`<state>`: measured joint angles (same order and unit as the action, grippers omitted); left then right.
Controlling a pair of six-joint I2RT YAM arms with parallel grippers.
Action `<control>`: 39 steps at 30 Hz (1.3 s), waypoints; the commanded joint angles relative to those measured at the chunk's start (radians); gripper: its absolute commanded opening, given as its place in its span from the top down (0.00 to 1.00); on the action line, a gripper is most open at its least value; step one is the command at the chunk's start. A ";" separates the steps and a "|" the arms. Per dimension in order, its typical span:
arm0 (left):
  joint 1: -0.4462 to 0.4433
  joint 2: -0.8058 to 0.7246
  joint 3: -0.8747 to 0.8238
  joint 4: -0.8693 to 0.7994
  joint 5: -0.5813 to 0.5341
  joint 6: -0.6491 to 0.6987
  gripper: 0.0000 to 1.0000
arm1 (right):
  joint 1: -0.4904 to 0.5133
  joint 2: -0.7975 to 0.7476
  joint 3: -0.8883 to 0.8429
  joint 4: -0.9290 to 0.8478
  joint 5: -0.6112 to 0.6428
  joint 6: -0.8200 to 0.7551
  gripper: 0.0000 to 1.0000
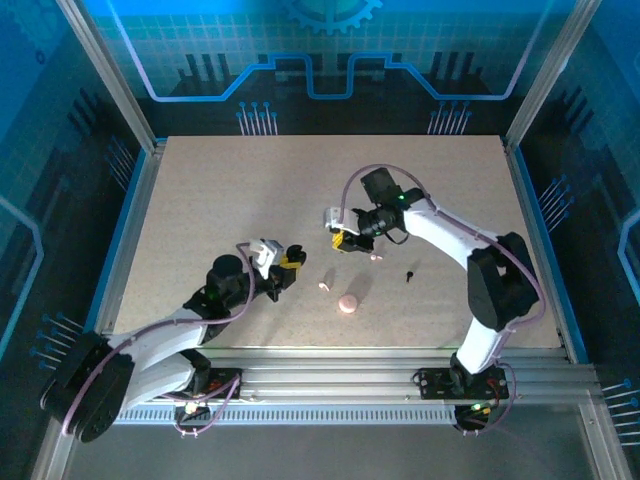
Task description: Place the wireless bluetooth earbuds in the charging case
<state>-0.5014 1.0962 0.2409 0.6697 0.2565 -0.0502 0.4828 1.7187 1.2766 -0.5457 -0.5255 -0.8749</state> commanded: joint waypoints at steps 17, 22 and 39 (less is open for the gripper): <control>-0.055 0.378 0.150 0.484 0.171 -0.081 0.86 | 0.017 -0.381 -0.349 0.547 -0.068 0.409 0.88; -0.057 0.389 0.159 0.506 0.188 -0.088 0.86 | 0.039 -0.389 -0.359 0.597 -0.066 0.423 0.88; -0.062 0.369 0.155 0.515 0.196 -0.099 0.85 | 0.078 -0.337 -0.322 0.610 -0.101 0.401 0.88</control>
<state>-0.5549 1.4750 0.3790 1.1358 0.4213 -0.1333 0.5453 1.3739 0.9291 0.0463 -0.5953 -0.4679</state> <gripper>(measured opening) 0.191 0.123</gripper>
